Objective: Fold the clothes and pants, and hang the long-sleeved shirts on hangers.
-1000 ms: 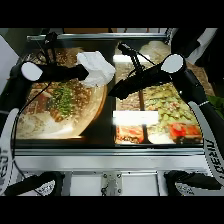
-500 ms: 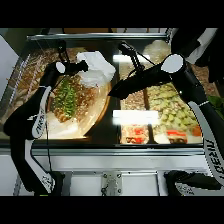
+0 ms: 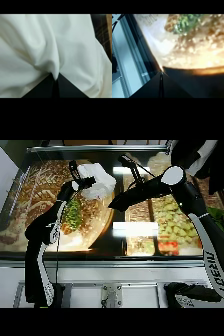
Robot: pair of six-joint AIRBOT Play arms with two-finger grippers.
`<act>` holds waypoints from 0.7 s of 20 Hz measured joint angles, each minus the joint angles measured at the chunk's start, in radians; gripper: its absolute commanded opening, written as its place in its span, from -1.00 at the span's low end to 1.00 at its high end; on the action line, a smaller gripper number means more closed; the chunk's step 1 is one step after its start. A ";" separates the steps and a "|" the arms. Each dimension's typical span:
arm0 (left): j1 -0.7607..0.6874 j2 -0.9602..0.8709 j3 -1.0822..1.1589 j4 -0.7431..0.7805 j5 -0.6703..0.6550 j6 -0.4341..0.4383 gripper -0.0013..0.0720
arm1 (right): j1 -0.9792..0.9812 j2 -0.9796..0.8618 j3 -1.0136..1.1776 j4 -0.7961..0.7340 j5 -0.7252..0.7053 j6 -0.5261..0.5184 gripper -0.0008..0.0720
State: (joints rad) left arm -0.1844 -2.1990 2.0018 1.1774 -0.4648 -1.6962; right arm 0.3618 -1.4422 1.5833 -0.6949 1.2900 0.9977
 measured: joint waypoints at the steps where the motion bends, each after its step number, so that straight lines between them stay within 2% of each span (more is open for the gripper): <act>1: -0.001 0.011 -0.002 0.000 -0.019 -0.009 -0.92 | 0.000 0.000 0.000 0.000 0.000 0.000 -0.92; 4: 0.000 0.088 -0.005 0.000 -0.088 -0.013 -0.92 | -0.002 0.001 0.000 0.019 0.000 0.000 -0.92; 8: -0.031 0.297 -0.033 0.001 -0.229 0.074 -0.92 | -0.071 0.031 0.022 0.014 -0.003 0.011 -0.92; 11: -0.116 0.492 -0.145 0.002 -0.335 0.132 -0.92 | -0.186 0.096 0.037 -0.048 -0.026 0.085 -0.93; 14: -0.263 0.658 -0.300 0.001 -0.410 0.159 -0.92 | -0.323 0.178 0.042 -0.100 -0.042 0.160 -0.92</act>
State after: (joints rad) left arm -0.4473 -1.5414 1.7020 1.1786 -0.8745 -1.5375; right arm 0.0383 -1.2644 1.6257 -0.7948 1.2484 1.1576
